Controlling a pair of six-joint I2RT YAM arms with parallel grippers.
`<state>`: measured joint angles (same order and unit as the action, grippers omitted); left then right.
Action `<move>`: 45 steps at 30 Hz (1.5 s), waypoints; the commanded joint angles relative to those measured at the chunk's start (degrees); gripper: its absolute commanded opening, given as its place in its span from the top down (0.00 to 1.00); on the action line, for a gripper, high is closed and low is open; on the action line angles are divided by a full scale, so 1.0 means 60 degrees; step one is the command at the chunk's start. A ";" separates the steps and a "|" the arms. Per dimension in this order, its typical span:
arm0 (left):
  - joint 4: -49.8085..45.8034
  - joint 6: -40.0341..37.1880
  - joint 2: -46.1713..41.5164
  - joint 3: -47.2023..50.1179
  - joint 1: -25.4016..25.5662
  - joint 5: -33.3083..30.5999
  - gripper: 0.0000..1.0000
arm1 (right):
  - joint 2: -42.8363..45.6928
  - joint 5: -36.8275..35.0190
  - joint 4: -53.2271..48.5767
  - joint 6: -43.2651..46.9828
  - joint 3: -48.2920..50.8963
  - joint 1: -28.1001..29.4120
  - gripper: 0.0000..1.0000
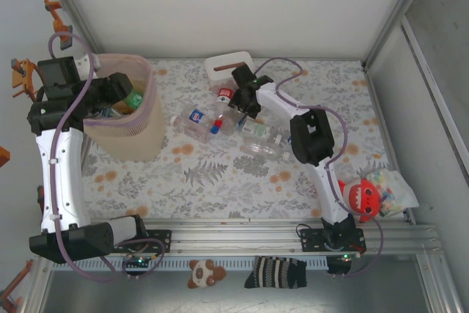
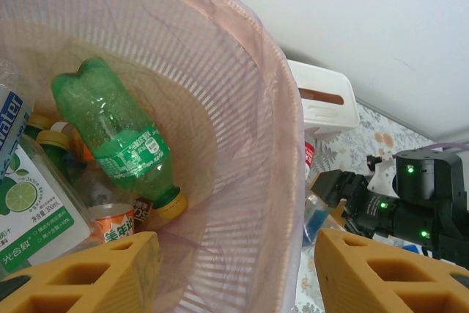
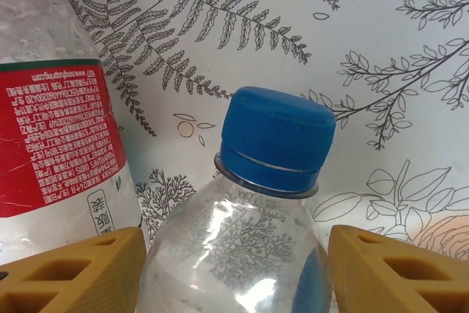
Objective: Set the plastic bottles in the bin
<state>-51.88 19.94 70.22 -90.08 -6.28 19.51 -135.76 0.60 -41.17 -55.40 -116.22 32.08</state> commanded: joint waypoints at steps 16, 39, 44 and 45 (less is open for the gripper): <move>-0.0244 0.0043 -0.0341 -0.0129 0.0061 0.0067 0.42 | -0.0638 0.0135 0.0046 0.0044 -0.0336 0.0063 0.38; -0.0289 0.0147 -0.0452 -0.0198 0.0066 0.0144 0.42 | 0.1652 0.0109 -0.0181 0.2436 0.0399 0.0074 0.46; -0.0289 0.0162 -0.0451 -0.0257 0.0059 0.0147 0.42 | 0.2475 0.0642 -0.0367 0.2974 0.0918 0.0255 0.47; -0.0289 0.0162 -0.0451 -0.0276 0.0066 0.0147 0.42 | 0.2676 0.0743 -0.0454 0.3123 0.1087 0.0368 0.47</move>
<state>-52.47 20.16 68.20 -90.11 -6.02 19.53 -124.49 2.68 -41.45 -40.56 -111.22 32.53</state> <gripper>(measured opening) 0.575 0.536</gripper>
